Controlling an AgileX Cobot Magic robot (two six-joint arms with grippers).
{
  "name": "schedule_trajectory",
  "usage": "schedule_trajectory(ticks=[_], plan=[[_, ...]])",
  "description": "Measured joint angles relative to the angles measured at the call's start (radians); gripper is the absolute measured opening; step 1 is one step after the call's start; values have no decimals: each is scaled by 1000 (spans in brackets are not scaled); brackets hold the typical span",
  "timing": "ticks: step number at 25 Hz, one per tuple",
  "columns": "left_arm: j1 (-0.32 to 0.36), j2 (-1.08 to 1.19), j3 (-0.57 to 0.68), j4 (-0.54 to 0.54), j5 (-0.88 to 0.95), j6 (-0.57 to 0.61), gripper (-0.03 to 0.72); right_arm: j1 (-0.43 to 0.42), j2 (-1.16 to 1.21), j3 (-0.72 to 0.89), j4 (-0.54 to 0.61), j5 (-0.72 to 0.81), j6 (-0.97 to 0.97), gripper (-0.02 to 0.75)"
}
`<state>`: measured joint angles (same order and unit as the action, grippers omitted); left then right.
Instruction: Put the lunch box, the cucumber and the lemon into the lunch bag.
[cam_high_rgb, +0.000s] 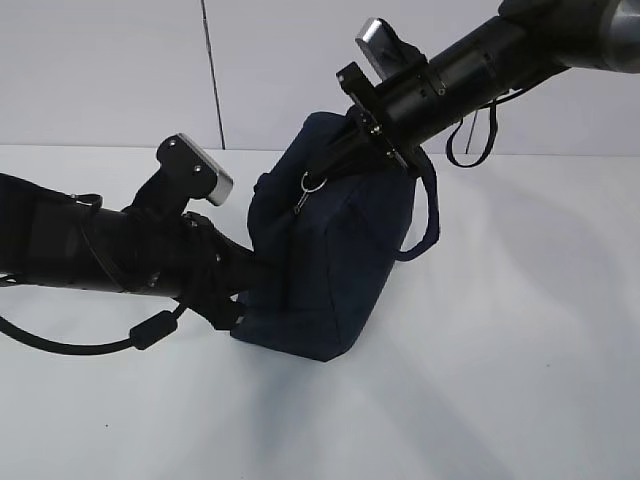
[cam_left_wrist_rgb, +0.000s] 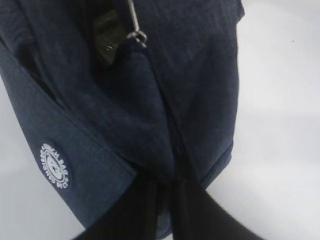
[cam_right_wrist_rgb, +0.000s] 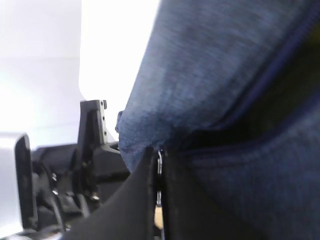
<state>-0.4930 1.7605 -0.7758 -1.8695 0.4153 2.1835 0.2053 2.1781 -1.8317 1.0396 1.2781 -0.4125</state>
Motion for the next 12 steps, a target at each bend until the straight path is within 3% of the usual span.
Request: schedule_trajectory(ticks=[12], plan=[[0, -17, 2, 0, 5, 0, 12, 0, 0, 0, 10, 0, -579, 20]])
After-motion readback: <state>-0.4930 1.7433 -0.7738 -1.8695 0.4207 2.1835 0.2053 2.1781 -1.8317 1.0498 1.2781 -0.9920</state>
